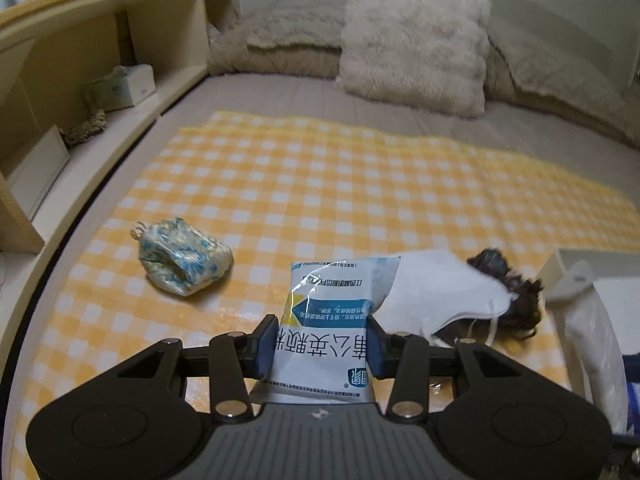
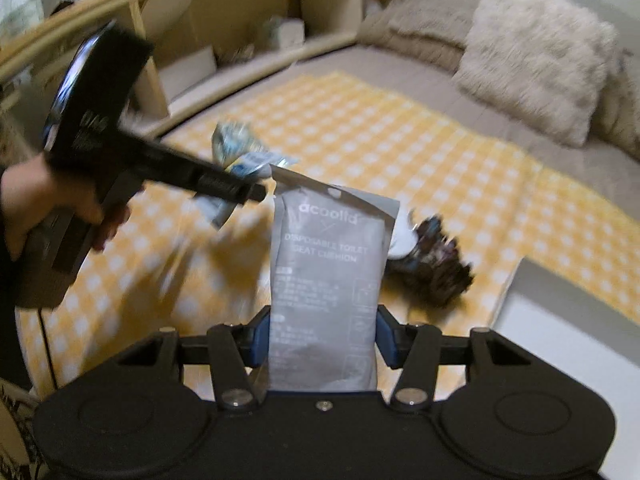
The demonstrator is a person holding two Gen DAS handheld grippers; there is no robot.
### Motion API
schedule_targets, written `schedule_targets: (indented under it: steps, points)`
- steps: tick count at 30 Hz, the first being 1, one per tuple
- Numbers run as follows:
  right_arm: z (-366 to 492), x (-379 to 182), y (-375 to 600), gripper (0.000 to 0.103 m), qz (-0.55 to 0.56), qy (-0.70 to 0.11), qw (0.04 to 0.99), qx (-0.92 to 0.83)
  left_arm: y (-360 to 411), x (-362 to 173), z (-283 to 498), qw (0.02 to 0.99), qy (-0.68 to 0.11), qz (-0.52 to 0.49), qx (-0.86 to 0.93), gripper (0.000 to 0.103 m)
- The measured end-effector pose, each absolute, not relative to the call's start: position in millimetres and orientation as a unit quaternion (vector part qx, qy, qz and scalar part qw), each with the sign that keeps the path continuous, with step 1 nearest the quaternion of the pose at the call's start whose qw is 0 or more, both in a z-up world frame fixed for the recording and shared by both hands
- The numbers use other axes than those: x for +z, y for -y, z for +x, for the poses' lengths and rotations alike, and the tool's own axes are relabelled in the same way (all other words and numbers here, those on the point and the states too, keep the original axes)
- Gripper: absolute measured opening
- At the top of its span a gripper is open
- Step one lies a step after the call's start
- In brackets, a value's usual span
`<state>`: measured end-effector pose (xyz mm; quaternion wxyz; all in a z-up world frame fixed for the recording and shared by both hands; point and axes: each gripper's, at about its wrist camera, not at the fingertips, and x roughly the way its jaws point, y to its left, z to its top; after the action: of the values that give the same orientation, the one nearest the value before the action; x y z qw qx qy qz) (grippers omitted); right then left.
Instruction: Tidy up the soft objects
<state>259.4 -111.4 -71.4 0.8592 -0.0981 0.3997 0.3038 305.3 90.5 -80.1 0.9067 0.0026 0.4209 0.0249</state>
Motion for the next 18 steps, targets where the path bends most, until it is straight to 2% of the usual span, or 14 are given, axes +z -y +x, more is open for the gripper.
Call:
schedule_targets:
  steps: [18]
  points:
    - [235.1, -11.3, 146.9, 0.053, -0.075, -0.3, 0.921, 0.239, -55.7, -4.2, 244.7, 0.95, -0.311, -0.013, -0.012, 0.046]
